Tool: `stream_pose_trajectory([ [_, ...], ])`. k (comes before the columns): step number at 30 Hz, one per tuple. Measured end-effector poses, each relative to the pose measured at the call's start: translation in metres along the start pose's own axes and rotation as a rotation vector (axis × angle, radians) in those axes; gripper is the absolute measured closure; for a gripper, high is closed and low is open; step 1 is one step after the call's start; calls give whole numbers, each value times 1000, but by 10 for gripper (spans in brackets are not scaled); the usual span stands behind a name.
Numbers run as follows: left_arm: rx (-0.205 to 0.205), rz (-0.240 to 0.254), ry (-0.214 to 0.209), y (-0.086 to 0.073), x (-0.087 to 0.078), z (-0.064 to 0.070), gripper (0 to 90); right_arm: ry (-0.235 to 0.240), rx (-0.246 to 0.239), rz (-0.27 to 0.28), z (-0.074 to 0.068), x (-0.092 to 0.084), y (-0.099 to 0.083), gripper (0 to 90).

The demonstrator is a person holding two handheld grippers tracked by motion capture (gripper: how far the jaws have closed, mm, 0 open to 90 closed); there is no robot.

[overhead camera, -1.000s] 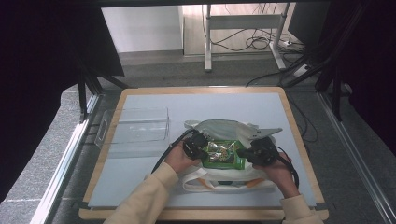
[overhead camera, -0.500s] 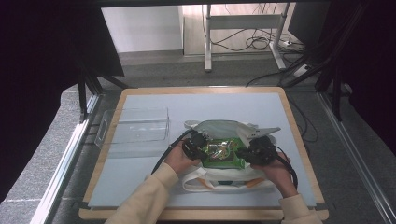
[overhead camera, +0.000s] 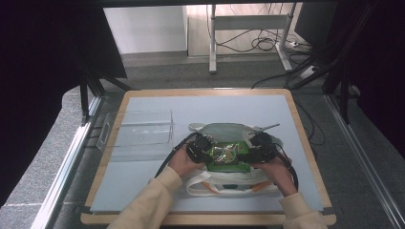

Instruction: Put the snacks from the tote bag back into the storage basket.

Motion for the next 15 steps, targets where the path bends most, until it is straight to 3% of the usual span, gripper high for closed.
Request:
stream_pose_trajectory([
  [7,0,-2,-9,0,0,-1,900,-35,27,-44,-2,8,7,411],
  [11,0,-3,-11,0,0,-1,900,-40,44,-88,-1,18,5,412],
  [15,2,-4,-8,0,0,-1,900,-33,74,-93,2,23,3,411],
])
Point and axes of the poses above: each handheld gripper's, and its own axes: x roughly forward along the jaws, y roughly out of its top, z roughly to its right, the point moved 7 cm from there along x, roughly forward along the jaws, and after that the axes turned 6 degrees about -x, right-handed, at the moved point
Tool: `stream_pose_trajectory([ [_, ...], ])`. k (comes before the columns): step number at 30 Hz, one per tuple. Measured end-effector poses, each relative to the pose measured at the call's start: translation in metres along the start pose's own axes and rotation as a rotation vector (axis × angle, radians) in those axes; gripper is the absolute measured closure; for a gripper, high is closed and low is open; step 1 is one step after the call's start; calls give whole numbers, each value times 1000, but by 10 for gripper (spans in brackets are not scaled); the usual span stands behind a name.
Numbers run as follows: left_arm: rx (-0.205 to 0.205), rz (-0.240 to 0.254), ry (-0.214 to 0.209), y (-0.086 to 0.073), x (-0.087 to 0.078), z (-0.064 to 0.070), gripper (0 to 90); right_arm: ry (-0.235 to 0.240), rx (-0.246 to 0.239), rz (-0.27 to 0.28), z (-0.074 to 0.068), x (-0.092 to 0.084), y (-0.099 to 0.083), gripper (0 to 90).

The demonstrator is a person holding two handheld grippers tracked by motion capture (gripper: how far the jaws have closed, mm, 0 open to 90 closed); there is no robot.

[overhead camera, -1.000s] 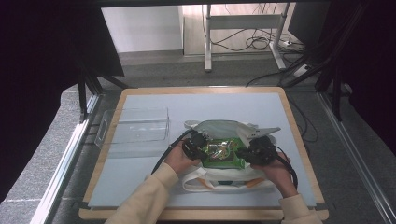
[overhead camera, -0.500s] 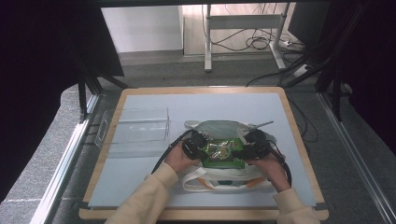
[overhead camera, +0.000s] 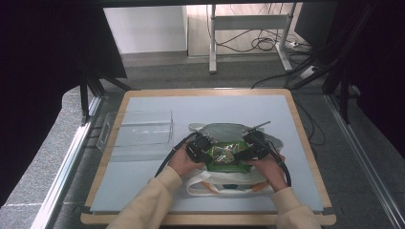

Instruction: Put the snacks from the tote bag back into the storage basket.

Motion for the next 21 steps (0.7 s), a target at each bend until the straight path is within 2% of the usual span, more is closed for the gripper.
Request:
stream_pose_trajectory([
  [3,-5,2,-4,0,0,1,900,9,26,-9,4,5,-2,405],
  [7,8,-7,0,0,0,0,900,33,48,-20,5,9,-5,401],
  [10,9,-5,3,0,0,0,900,54,50,-23,4,11,-4,411],
  [16,11,-4,4,0,0,1,900,100,46,-33,-2,14,-4,507],
  [21,14,-3,2,1,0,1,900,106,49,-32,-1,14,-4,560],
])
Point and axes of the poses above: each handheld gripper's, and its own axes: x roughly forward along the jaws, y roughly out of its top, z roughly to its right, the point moved 7 cm from there along x, roughly forward along the jaws, and after that the axes turned 6 degrees about -x, right-handed, at the moved point
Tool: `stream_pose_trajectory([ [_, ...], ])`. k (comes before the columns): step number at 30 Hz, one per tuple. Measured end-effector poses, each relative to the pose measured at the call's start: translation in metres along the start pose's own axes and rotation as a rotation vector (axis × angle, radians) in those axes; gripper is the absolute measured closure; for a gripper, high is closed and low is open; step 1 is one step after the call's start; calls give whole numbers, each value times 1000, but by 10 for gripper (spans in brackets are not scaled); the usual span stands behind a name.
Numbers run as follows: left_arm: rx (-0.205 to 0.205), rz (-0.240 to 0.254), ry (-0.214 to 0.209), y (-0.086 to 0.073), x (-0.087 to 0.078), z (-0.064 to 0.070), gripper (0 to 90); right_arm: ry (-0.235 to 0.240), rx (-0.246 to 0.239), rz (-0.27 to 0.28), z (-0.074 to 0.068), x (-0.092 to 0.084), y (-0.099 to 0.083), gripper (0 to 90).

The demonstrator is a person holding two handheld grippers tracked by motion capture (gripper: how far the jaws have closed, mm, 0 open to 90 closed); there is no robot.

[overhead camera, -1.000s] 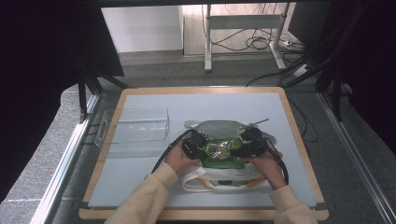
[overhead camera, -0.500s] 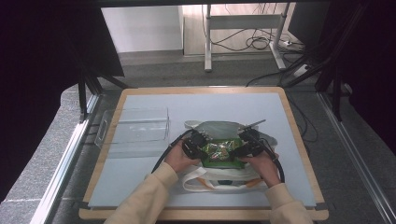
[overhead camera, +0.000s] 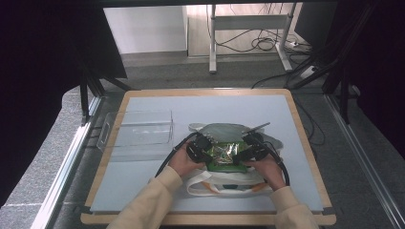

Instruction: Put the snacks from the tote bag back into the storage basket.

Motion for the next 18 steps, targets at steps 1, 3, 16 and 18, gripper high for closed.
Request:
stream_pose_trajectory([
  [1,0,0,0,0,0,0,900,0,-1,1,0,0,0,571],
  [3,0,1,1,0,0,0,900,-3,-6,6,1,-1,0,597],
  [16,1,1,3,1,0,1,900,-10,-5,-21,2,6,-2,555],
  [18,0,0,3,1,0,1,900,-8,-5,-19,2,6,-2,558],
])
Point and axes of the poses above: each handheld gripper's, and its own axes: x roughly forward along the jaws, y roughly out of its top, z roughly to its right, the point moved 7 cm from there along x, roughly forward along the jaws, and after that the axes turned 6 degrees about -x, right-handed, at the moved point
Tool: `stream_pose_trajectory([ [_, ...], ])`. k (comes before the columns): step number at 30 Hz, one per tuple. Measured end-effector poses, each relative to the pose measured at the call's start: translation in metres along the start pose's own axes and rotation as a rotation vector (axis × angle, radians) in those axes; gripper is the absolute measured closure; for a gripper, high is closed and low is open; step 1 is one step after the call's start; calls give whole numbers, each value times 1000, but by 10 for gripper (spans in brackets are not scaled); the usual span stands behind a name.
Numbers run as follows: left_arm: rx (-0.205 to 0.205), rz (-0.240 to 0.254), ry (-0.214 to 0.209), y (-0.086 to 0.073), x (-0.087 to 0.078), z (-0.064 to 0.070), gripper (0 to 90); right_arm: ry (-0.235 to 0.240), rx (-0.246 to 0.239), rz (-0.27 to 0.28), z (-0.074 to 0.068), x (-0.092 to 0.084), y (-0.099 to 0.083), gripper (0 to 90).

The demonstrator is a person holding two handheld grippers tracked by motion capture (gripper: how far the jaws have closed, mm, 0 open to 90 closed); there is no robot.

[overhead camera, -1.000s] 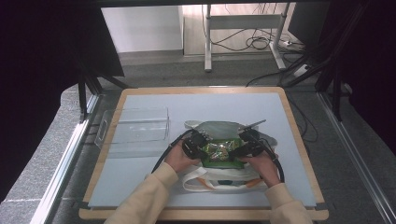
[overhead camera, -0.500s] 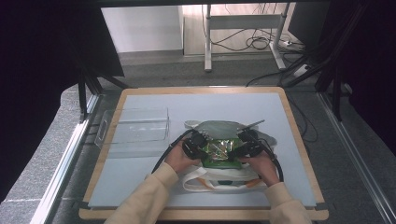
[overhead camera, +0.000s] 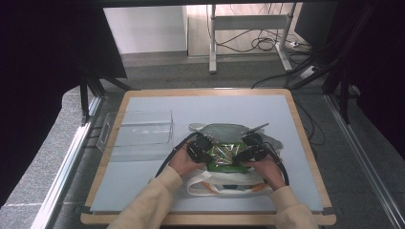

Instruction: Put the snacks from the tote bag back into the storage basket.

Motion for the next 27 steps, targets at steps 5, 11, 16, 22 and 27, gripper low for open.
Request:
stream_pose_trajectory([
  [5,-1,-2,1,0,1,0,900,2,3,18,0,-3,1,637],
  [11,-1,-1,2,0,1,0,900,29,0,67,-1,-8,2,750],
  [16,-1,3,0,-1,1,0,900,50,9,82,0,-11,2,784],
  [22,-10,17,-24,-1,0,1,897,87,13,110,1,-18,3,824],
  [27,-4,35,-37,0,-6,2,859,95,3,138,2,-27,3,843],
])
Point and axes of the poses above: each handheld gripper's, and its own axes: x roughly forward along the jaws, y roughly out of its top, z roughly to its right, the point moved 7 cm from there along x, roughly forward along the jaws, and after that the axes turned 6 degrees about -x, right-handed, at the moved point
